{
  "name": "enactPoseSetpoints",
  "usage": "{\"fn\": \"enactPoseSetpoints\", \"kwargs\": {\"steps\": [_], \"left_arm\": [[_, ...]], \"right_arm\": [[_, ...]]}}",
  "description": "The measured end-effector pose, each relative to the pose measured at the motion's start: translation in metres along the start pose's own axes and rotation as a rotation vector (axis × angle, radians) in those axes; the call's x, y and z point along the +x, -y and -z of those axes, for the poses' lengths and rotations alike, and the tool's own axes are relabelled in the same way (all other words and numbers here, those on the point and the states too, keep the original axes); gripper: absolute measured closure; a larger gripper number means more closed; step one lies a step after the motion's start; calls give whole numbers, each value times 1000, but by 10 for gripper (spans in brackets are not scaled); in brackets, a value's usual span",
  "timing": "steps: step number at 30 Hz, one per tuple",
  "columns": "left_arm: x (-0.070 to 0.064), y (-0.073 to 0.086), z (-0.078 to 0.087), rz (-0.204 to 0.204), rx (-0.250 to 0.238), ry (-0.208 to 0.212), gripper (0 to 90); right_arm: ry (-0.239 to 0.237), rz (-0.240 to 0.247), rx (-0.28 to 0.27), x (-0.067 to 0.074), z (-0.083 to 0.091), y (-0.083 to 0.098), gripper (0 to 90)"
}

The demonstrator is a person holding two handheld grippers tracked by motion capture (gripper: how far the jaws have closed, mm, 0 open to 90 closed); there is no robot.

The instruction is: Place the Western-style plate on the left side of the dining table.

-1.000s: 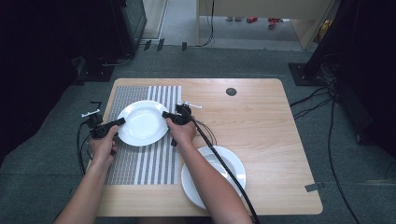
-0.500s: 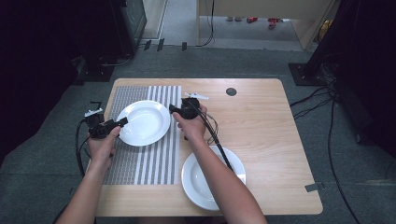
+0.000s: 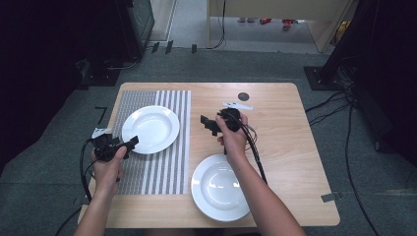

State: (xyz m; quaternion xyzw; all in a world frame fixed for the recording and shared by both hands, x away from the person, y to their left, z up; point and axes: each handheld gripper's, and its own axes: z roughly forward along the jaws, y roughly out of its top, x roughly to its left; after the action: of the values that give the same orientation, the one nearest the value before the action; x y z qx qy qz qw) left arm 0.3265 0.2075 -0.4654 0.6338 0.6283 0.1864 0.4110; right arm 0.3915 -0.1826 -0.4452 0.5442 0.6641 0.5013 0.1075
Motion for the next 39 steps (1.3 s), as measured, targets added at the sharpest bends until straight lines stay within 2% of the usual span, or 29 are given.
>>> {"fn": "enactPoseSetpoints", "kwargs": {"steps": [5,8,11,17,21,25,31,39], "left_arm": [[-6,13,10,-29,-2,-10,185],[-8,19,16,-26,-14,-2,186],[-12,25,21,-38,-5,-2,186],[-17,33,30,-47,-5,0,186],[-17,41,36,-45,1,-9,186],[-16,50,42,-60,5,-24,185],[-7,64,47,-73,16,-56,182],[3,81,51,-111,43,-96,178]], "right_arm": [[17,-9,-15,-16,29,10,224],[31,-6,-26,-22,44,14,216],[52,-4,-34,-30,61,20,210],[84,10,-40,-44,86,32,198],[103,0,-43,-55,100,40,197],[126,-7,-55,-65,114,49,197],[162,2,-62,-79,132,62,193],[209,-28,-68,-100,155,78,193]]}}
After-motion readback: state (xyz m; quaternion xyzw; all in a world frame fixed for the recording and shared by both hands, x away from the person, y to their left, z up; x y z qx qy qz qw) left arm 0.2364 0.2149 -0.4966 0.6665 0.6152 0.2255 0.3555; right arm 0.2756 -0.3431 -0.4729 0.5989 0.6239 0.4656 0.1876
